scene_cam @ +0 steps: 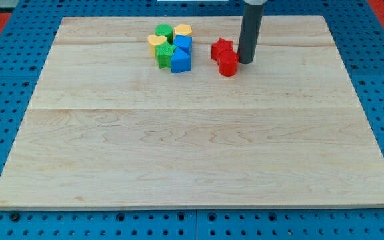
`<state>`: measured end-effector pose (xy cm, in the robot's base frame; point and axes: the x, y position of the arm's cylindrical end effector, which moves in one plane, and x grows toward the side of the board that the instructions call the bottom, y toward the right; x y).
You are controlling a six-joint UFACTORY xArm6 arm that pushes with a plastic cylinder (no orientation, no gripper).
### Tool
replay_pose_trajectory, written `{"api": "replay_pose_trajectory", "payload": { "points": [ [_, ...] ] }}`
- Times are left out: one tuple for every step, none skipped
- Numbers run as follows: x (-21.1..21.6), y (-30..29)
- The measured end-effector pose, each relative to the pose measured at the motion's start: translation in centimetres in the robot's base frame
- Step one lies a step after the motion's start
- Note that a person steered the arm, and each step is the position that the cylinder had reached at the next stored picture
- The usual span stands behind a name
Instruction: Move the arm from red star
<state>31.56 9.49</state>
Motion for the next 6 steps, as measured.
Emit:
{"api": "replay_pose_trajectory", "payload": {
  "points": [
    [-1.6,-1.6],
    [-3.0,-3.8],
    [-3.7,-4.8],
    [-4.4,-5.2],
    [-3.2,1.6],
    [0.3,7.0]
  ]
}}
